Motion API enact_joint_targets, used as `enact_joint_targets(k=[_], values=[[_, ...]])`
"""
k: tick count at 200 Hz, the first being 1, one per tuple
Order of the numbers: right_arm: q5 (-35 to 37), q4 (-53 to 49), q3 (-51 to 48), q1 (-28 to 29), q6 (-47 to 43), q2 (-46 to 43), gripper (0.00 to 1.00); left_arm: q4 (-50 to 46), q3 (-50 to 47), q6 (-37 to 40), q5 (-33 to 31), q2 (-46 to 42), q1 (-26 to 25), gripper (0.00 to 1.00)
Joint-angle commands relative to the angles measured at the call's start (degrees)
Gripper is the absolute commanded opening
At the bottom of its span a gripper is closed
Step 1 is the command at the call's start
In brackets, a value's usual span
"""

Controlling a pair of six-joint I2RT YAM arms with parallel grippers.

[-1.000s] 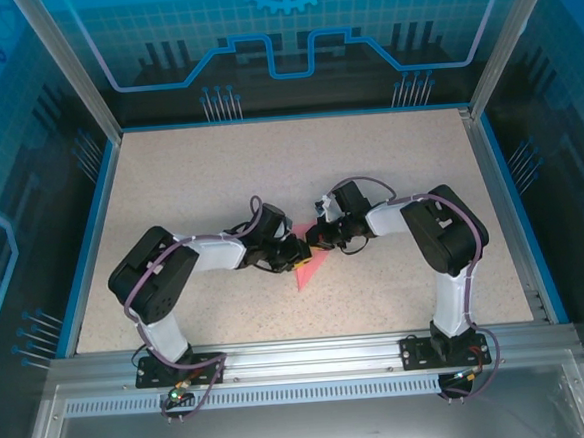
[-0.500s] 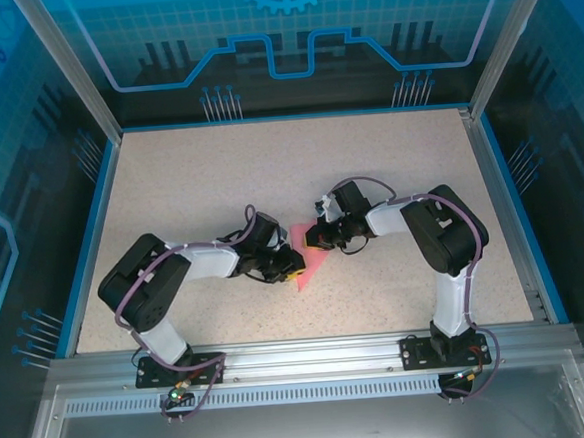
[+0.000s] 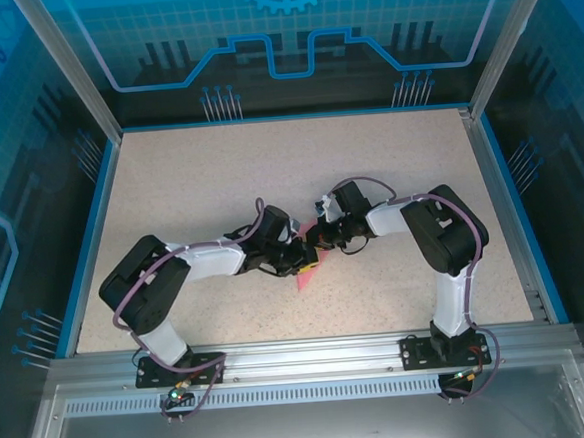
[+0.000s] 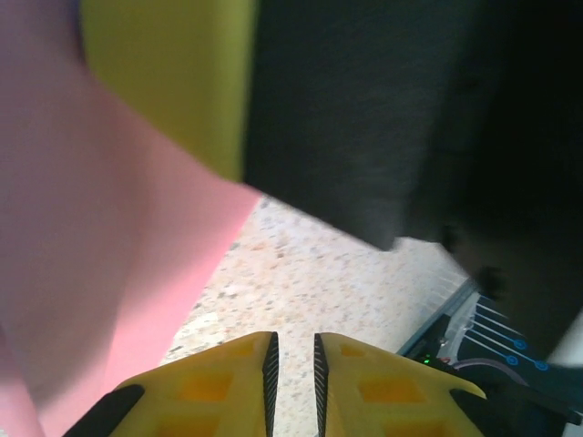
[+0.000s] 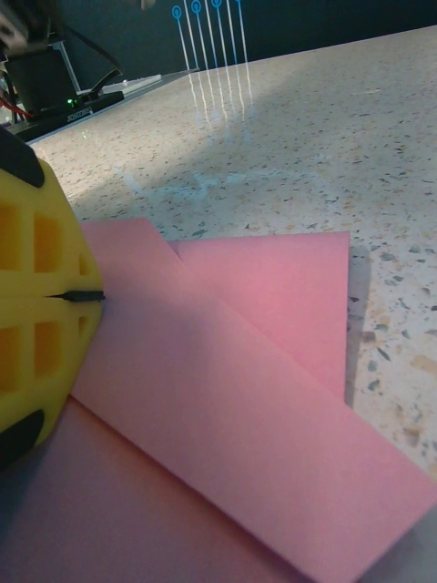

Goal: Fold a paper plane with a square sheet of paper (pick it up from the middle)
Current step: Fourth fold the wing at the center of the table.

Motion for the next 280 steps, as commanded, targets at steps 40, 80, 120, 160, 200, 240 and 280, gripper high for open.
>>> enact_joint_targets(k=[40,80,120,160,200,240,280], values=[[4.5,-3.7,-2.1,-1.0,-0.6,3.2,0.02,4.8,-10.3,-4.6,2.7,1.8,-0.2,0.20],[4.7,-4.1,-1.8,-1.0,-0.7,3.3,0.02,0.7,-13.6,-2.0,4.3,-2.1,-0.7,0.20],[4.9,-4.7,-1.7,-0.9,-0.9,3.4,0.02,-6.2,-13.5,2.1,5.1,-6.6,-0.8,0.21],[4.5,-4.3,-1.6,-0.9,-0.7,3.6,0.02,-7.8,-12.6,2.7,4.1,-8.6,-0.8,0.21],[4.6,-4.4,-1.4,-1.0,-0.6,3.5,0.02,-7.3,-7.8,3.3,-0.8,-13.0,-0.5,0.21],[4.6,-4.2,-1.4,-0.9,-0.4,3.7,0.02,-7.3,1.0,3.5,-5.6,-6.5,-0.2,0.19],[4.1,-3.5,-1.4,-0.9,0.4,4.0,0.02,-7.0,5.0,1.6,-8.9,2.3,-0.2,0.16]])
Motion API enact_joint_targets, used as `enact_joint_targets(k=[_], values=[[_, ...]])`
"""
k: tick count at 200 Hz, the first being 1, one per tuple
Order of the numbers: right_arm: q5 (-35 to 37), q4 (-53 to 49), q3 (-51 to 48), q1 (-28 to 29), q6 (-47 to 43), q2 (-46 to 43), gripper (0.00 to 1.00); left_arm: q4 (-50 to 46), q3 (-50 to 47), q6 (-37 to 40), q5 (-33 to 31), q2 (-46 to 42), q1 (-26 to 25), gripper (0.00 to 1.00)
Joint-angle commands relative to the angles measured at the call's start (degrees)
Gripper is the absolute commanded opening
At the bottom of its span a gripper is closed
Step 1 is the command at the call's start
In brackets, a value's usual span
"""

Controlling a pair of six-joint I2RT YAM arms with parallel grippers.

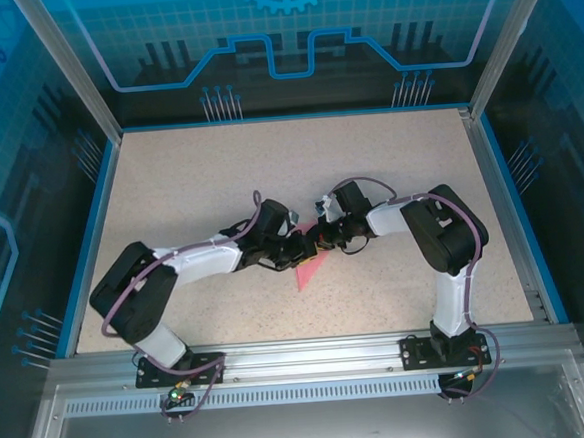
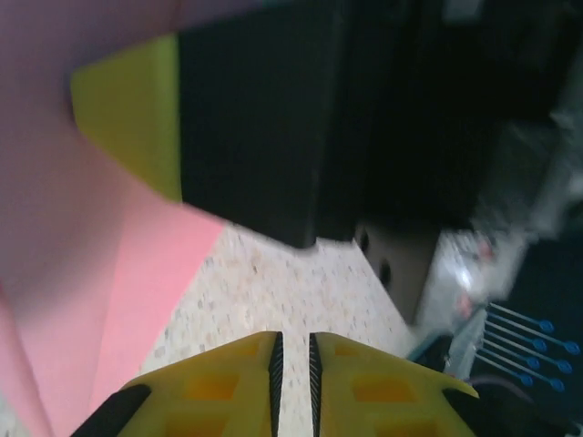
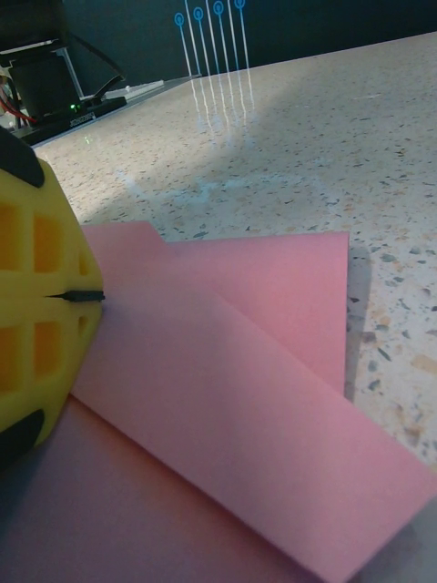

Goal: Fold a paper plane with a square sheet of paper (pick it up from the middle)
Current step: Fourth fold the wing at the center of the table.

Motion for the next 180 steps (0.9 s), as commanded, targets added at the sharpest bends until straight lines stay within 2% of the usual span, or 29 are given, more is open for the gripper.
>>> enact_joint_targets(k=[1,29,55,74,118,180], values=[[5.0,-4.0,-1.3,-0.6,0.2,3.7,0.02,-2.2,1.1,-0.8,-3.9,4.6,0.1,0.16],[5.0,-4.0,-1.3,-0.6,0.1,3.6,0.02,-0.9,-1.7,-2.7,-5.1,7.0,0.2,0.16],[5.3,-4.3,-1.4,-0.6,0.0,3.6,0.02,4.1,-5.4,-3.5,0.3,7.9,0.1,0.17],[5.3,-4.6,-1.2,-0.7,-0.2,3.5,0.02,-0.3,-6.3,-1.9,1.1,7.6,0.0,0.16],[5.4,-5.2,-1.0,-0.8,-0.5,3.5,0.02,-3.4,-10.7,1.9,5.4,3.2,-0.3,0.18],[4.9,-5.6,-0.4,-0.7,-0.4,2.7,0.03,-6.6,-14.1,3.1,5.1,-2.0,-1.1,0.18]])
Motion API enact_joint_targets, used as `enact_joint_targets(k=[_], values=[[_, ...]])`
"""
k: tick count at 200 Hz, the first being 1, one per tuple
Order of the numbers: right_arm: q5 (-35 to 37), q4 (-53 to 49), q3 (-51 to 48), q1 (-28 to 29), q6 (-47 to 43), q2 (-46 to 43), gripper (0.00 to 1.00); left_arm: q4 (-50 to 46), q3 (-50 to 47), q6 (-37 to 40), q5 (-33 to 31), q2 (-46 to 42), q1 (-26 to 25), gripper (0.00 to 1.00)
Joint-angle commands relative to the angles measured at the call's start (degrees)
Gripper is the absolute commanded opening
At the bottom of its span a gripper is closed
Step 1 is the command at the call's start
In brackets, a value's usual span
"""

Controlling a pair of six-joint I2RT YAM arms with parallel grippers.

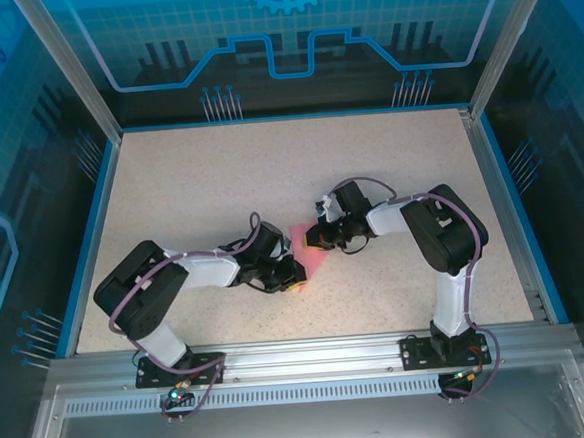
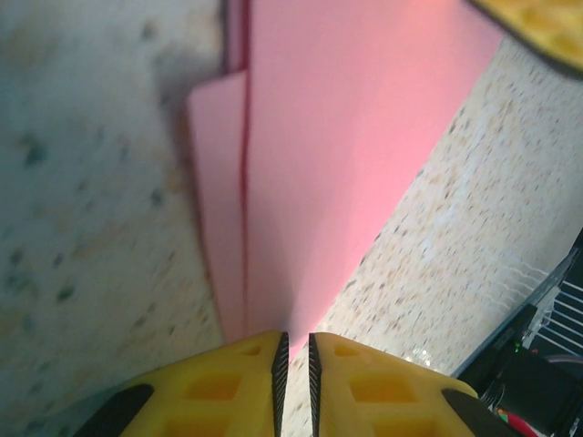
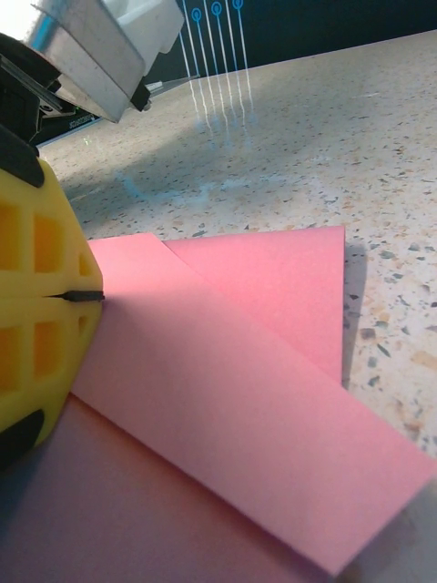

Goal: Fold a paper plane with a square sheet of paper (pick it up from the middle)
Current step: Fourth fold the wing at the center of the table.

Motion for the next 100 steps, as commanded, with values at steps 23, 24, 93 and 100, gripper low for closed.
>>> enact_joint_targets(k=[23,24,93,100], values=[[5.9,-8.1,0.9,0.1,-1.8,1.3,0.04,-9.9,-0.6,2.2,1.1,-2.1,-0.9,0.18],[5.8,-8.1,0.9,0.1,-1.8,1.2,0.04,-9.9,-0.5,2.3,1.2,-2.2,-0.8,0.18],[6.2,-13.2,4.9,0.5,-3.8,-5.3,0.08,-15.7,6.7,5.6,-7.0,-11.5,0.2,0.19],[6.5,-14.0,5.1,0.4,-4.1,-6.6,0.09,-15.9,7.2,5.6,-7.9,-11.4,0.9,0.19]])
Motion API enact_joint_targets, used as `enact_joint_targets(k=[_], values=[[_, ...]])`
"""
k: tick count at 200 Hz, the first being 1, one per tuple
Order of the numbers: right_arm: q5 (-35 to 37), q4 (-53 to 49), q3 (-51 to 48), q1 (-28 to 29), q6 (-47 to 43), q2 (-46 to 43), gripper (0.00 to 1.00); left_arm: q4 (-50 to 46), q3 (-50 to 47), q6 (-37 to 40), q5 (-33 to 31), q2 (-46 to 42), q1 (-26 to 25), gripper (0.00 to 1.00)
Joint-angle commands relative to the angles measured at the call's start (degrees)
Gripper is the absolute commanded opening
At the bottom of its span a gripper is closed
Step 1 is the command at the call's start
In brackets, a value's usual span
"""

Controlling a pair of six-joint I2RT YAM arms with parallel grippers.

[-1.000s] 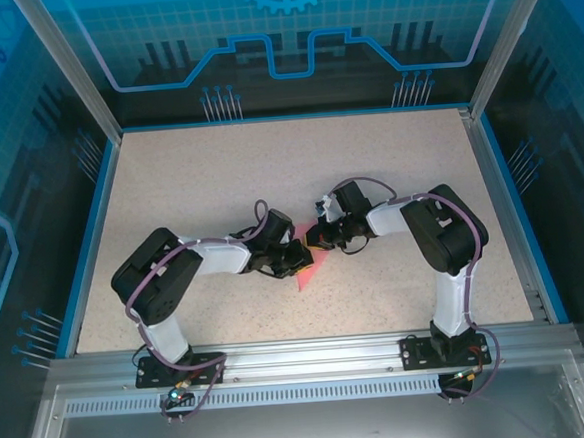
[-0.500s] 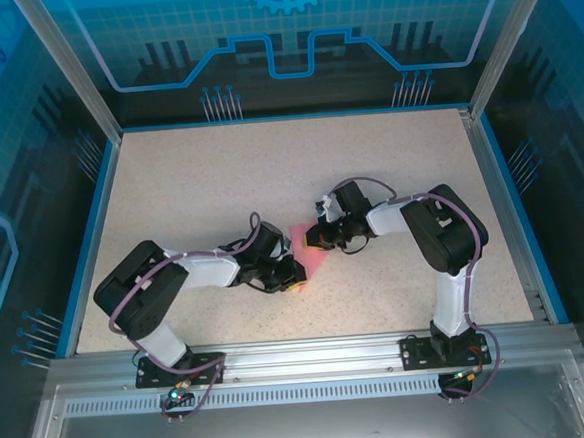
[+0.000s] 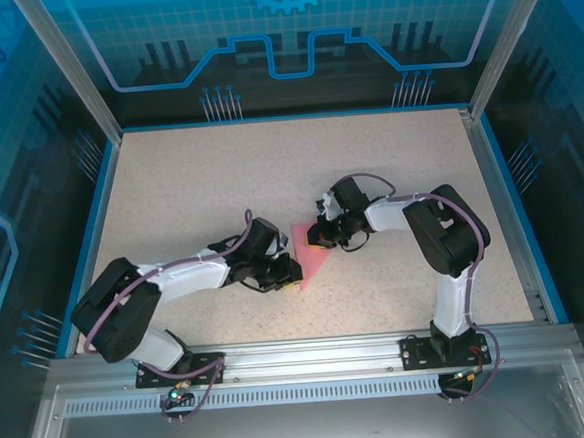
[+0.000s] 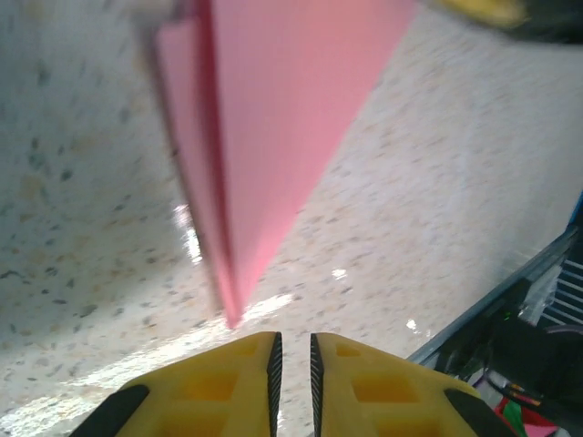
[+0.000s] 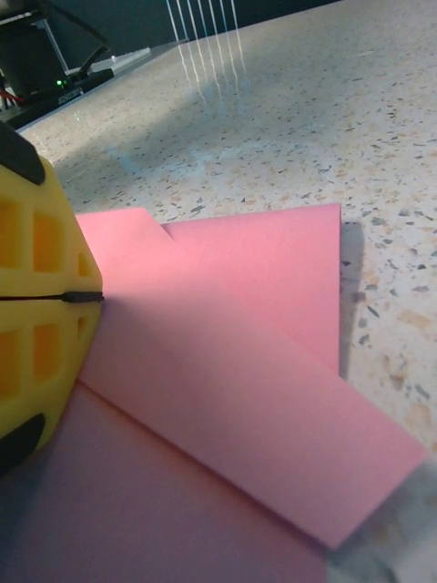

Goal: Fold a paper plane with a square sheet of paper (pick it up from the middle)
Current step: Fourth fold the wing at the center of the table.

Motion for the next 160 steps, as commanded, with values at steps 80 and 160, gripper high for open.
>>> enact_joint_targets(k=[80,160], values=[[6.3,-8.7,-6.4,-4.0,-2.0,-14.8,0.28,-5.8,14.6,4.6,-8.9,10.9,3.5,0.21],[5.1,-7.6,-8.2,-3.5,-0.4,-11.1,0.32,-11.5,19.4,7.9,-12.2,17.5,3.4,0.21]])
